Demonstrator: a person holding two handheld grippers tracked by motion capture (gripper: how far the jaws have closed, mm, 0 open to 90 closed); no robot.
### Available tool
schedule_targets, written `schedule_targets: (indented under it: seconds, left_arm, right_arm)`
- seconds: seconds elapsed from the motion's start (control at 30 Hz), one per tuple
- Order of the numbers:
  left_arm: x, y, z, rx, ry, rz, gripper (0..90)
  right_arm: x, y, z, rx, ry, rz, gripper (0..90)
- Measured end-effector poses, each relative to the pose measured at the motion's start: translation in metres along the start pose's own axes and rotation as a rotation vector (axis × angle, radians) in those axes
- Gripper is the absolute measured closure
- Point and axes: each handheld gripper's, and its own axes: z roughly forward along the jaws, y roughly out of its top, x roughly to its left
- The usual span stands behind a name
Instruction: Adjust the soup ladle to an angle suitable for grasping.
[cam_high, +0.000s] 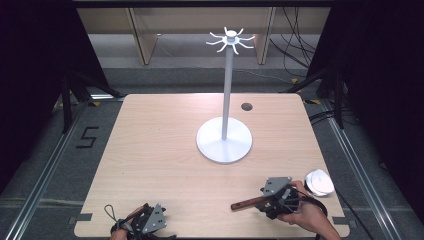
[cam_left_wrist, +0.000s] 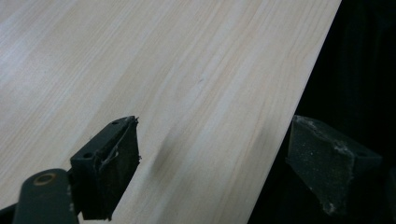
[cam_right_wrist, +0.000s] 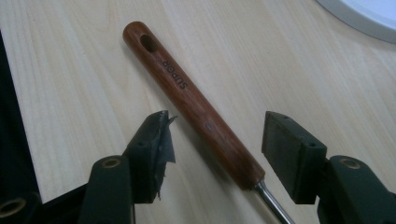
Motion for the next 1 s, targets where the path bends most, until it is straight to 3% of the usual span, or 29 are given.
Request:
schedule_targets:
  seconds: [0.03, 0.07, 0.17, 0.2, 0.37, 0.53, 0.67, 0.77, 0.9, 0.97, 1.0]
  left_arm:
    - [0.0, 0.0, 0.0, 0.0, 0.0, 0.0, 15.9]
    - [0.0, 0.0, 0.0, 0.0, 0.001, 0.0, 15.9]
    - [0.0, 0.0, 0.0, -0.002, 0.002, -0.001, 15.9]
    - [0.0, 0.0, 0.0, -0.001, -0.001, 0.0, 15.9]
    - [0.0, 0.0, 0.0, 0.0, -0.008, 0.0, 15.9]
    - [-0.001, 0.0, 0.0, -0.009, -0.012, -0.012, 15.9]
    - [0.0, 0.0, 0.0, -0.002, 0.003, -0.002, 15.9]
    - [0.0, 0.0, 0.0, -0.001, 0.002, 0.0, 15.9]
    - [0.0, 0.0, -0.001, 0.0, -0.011, 0.0, 15.9]
    - [0.0, 0.0, -0.001, -0.001, -0.015, -0.005, 15.9]
    - [-0.001, 0.0, -0.001, -0.005, -0.019, -0.008, 15.9]
  right_arm:
    - [0.001, 0.001, 0.0, 0.012, 0.021, 0.021, 44.9]
    - [-0.002, 0.003, 0.003, 0.012, 0.033, -0.019, 45.2]
    - [-0.003, 0.006, 0.008, 0.017, 0.065, -0.01, 45.5]
    - [-0.005, 0.007, 0.011, 0.03, 0.096, -0.011, 46.7]
    - [-0.008, 0.009, 0.017, 0.074, 0.124, -0.023, 49.1]
    - [-0.008, 0.012, 0.021, 0.108, 0.129, -0.018, 52.6]
    - [-0.008, 0.015, 0.021, 0.121, 0.137, -0.045, 54.1]
    - [-0.007, 0.02, 0.022, 0.16, 0.124, -0.074, 57.2]
    - [-0.015, 0.026, 0.025, 0.178, 0.165, -0.096, 61.5]
    - [-0.016, 0.027, 0.026, 0.181, 0.152, -0.099, 62.8]
    - [-0.019, 0.031, 0.027, 0.21, 0.147, -0.102, 65.2]
